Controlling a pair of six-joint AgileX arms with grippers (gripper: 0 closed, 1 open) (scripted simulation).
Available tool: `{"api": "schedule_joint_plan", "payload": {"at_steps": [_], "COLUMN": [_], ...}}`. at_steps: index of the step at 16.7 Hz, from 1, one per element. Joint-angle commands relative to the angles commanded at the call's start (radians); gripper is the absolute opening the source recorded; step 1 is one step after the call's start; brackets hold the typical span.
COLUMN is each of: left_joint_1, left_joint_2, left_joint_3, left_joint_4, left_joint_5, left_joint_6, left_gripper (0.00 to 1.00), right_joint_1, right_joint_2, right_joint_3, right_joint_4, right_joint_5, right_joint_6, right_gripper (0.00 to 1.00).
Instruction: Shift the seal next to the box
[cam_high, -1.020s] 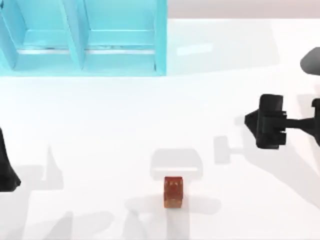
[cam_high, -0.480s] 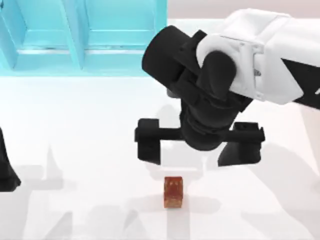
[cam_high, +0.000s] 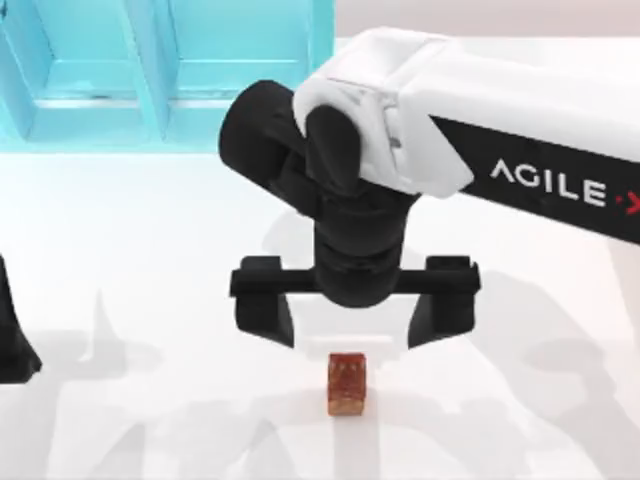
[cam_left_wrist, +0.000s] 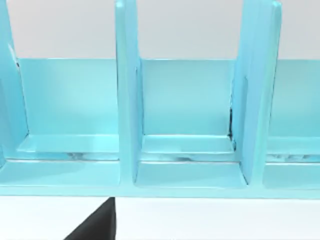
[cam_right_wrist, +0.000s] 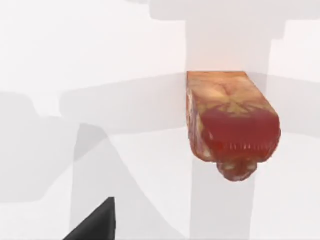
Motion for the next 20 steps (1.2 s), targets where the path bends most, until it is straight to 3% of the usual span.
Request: {"api": "schedule_joint_plan", "payload": {"at_steps": [5, 13, 18, 20], "left_joint_1": [0.000, 0.000, 0.000, 0.000], "left_joint_2": [0.000, 0.000, 0.000, 0.000], "left_joint_3": [0.000, 0.000, 0.000, 0.000], "left_joint_4": [0.000, 0.000, 0.000, 0.000], "left_joint_5": [0.000, 0.000, 0.000, 0.000], "left_joint_6": [0.000, 0.000, 0.000, 0.000], "left_gripper": [1.00, 1.00, 1.00, 1.00], "right_joint_1": [-0.004, 0.001, 0.002, 0.002], "right_joint_2": [0.002, 0.084, 0.093, 0.093], "right_joint_3": [-0.018, -0.244, -0.266, -0.266], "right_joint_4": [0.018, 0.334, 0.359, 0.359], "right_joint_5": [0.000, 0.001, 0.001, 0.001], "right_joint_6": [-0.002, 0.002, 0.004, 0.004], "right_gripper": [1.00, 1.00, 1.00, 0.85]}}
